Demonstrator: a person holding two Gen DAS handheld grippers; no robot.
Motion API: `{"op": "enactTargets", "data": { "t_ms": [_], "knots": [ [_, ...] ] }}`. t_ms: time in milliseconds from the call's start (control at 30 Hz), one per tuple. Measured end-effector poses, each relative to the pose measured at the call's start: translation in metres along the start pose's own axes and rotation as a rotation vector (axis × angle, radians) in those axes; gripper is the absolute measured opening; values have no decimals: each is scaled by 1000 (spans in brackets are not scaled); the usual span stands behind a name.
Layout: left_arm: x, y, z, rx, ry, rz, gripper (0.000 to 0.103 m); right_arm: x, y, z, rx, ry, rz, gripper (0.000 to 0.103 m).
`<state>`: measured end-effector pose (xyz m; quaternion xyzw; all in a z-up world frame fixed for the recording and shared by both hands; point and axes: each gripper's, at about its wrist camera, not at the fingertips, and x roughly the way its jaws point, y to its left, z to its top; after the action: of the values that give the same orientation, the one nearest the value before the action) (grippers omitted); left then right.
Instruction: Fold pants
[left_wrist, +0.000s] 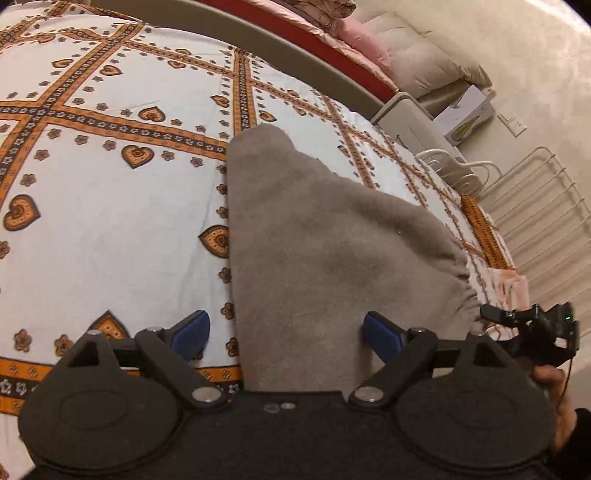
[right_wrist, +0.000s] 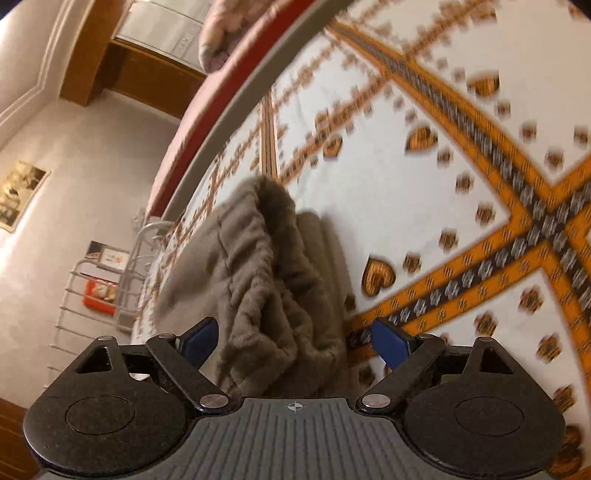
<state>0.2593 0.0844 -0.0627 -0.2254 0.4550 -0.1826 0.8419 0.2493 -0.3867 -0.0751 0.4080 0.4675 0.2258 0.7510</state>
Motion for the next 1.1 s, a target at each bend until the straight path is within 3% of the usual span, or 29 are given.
{"op": "enactTargets", "data": {
  "t_ms": [100,300,400,467,700,767,800,833,933,1100],
  "knots": [
    [5,4,3,-44,-4,-57,82,4,-4,3,37,29,72,89],
    [23,22,9,-101,13,-203,81,6,-9,12,45,41,110,89],
    [27,34,13,-117,13,-257,70,9,-13,19,44,44,147,89],
    [30,42,14,-124,13,-260,53,12,-17,26,30,47,170,89],
    [44,48,21,-106,16,-358,51,41,-4,38,-77,96,206,89],
    [48,44,26,-89,23,-361,46,44,2,36,-105,96,188,76],
    [49,42,28,-78,27,-356,45,45,4,36,-120,102,167,60],
    [51,40,30,-75,29,-361,41,45,4,34,-121,106,157,55],
    [49,46,32,-117,25,-406,35,40,-2,34,-124,100,188,50],
    [43,43,51,-144,-52,-499,35,30,27,45,-198,63,273,48]
  ]
}}
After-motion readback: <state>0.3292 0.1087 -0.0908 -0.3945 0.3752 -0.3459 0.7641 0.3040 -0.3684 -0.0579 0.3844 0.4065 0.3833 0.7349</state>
